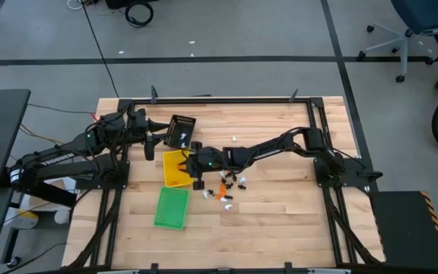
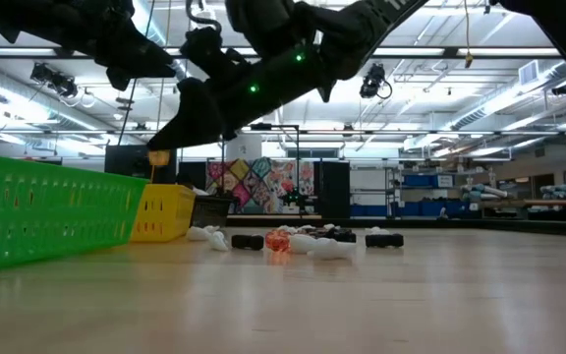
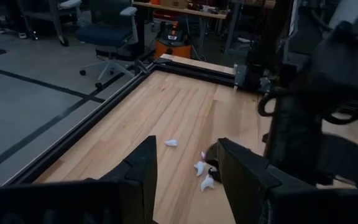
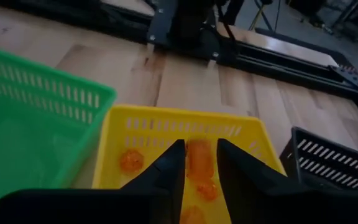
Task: Sort Halloween decoration
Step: Put the orange pumpkin toy into the yellow basket, then put the white ghost plush toy into the black basket
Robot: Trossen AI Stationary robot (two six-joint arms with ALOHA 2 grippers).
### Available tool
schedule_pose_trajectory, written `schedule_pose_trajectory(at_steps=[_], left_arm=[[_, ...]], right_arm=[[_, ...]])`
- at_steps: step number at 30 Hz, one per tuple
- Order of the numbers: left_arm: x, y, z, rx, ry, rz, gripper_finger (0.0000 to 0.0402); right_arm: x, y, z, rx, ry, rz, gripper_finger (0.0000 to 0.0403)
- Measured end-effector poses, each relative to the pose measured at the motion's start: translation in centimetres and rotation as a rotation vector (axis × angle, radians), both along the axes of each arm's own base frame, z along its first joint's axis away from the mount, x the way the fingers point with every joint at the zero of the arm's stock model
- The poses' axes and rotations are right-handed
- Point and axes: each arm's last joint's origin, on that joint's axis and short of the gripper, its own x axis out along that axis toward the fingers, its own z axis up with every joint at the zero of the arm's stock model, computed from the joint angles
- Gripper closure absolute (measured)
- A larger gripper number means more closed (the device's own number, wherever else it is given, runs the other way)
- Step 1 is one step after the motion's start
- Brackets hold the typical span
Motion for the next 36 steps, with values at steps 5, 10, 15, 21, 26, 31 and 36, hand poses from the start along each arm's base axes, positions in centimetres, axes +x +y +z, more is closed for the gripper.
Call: schedule_pose_trajectory(at_steps=[5, 10, 15, 21, 26, 31, 36], left_arm=[[0.0, 0.0, 0.0, 0.0, 0.001, 0.0, 0.026], [0.0, 0.0, -0.1, -0.003, 0.006, 0.0, 0.026], [0.0, 0.0, -0.2, -0.006, 0.015, 0.0, 0.026], [0.0, 0.0, -0.2, -0.008, 0.02, 0.0, 0.026], [-0.1, 0.0, -0.4, -0.014, 0.035, 0.0, 0.026], [-0.1, 0.0, -0.5, -0.019, 0.048, 0.0, 0.026], [-0.1, -0.1, -0.5, -0.022, 0.054, 0.0, 0.026]], right_arm=[[0.0, -0.5, 0.0, 0.023, 0.004, 0.008, 0.0266], [-0.2, -0.6, 0.0, 0.018, 0.028, -0.005, 0.0243], [-1.2, -0.6, 2.2, -0.025, 0.063, -0.076, 0.0243], [-2.8, 0.1, 3.9, -0.014, 0.164, -0.123, 0.0244], [-3.7, 1.4, 3.4, -0.036, 0.262, -0.164, 0.0245], [-4.7, 2.3, 2.5, -0.048, 0.381, -0.212, 0.0245], [-5.9, 2.2, 2.9, -0.036, 0.462, -0.252, 0.0245]])
